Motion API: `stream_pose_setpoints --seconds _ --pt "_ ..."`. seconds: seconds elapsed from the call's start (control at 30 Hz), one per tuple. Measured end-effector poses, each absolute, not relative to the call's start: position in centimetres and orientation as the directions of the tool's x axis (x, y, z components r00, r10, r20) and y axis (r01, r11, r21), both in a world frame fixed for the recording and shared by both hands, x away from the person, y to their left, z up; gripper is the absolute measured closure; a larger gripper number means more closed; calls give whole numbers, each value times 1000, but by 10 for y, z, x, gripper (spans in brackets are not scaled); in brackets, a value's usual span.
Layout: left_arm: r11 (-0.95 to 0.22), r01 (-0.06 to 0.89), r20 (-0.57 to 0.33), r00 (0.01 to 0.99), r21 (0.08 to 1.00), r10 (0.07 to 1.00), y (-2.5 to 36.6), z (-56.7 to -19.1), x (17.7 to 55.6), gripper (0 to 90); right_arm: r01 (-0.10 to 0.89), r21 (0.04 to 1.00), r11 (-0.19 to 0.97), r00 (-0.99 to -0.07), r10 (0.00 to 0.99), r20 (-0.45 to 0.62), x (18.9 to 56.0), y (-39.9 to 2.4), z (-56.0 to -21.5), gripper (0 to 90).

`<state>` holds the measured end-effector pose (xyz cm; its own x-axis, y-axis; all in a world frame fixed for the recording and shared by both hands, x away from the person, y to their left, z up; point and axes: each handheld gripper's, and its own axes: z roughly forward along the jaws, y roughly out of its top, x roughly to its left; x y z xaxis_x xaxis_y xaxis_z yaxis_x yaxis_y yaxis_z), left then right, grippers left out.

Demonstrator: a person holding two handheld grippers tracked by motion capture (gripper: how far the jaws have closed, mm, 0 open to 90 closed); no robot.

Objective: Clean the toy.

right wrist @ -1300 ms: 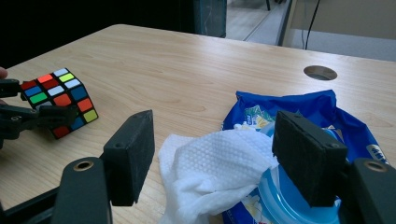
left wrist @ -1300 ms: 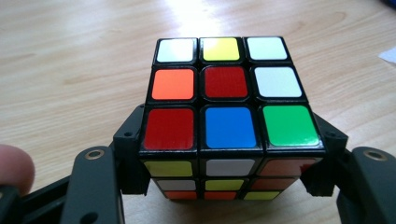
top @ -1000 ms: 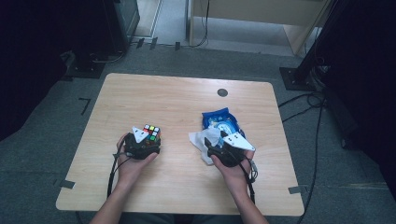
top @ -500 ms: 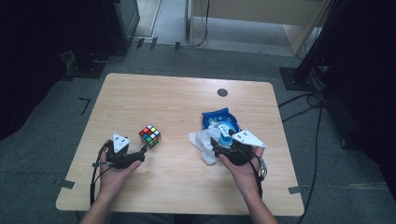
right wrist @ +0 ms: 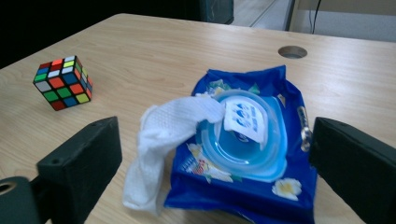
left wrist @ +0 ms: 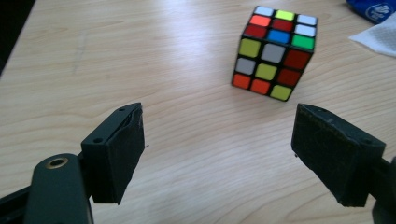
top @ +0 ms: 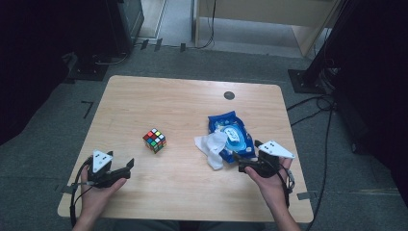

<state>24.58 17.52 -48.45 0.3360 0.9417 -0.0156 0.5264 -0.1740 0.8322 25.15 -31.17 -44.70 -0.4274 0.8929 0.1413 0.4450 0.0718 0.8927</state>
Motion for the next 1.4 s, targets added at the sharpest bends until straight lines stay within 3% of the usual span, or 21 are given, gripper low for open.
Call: stream_pose_setpoints --seconds 0.43,0.87,1.23,1.4 --pt "-158 567 -8 280 809 960 210 -498 229 177 471 880 67 -375 918 131 233 -349 -469 0" --pt "-166 612 25 233 773 972 235 -512 217 177 566 823 45 -279 950 139 214 -396 -503 0" --pt "-203 632 66 234 748 970 229 -516 220 180 665 746 22 -226 959 173 206 -415 -524 0" --pt "-223 647 80 244 729 967 226 -517 222 180 674 736 57 -222 967 128 207 -414 -525 0"
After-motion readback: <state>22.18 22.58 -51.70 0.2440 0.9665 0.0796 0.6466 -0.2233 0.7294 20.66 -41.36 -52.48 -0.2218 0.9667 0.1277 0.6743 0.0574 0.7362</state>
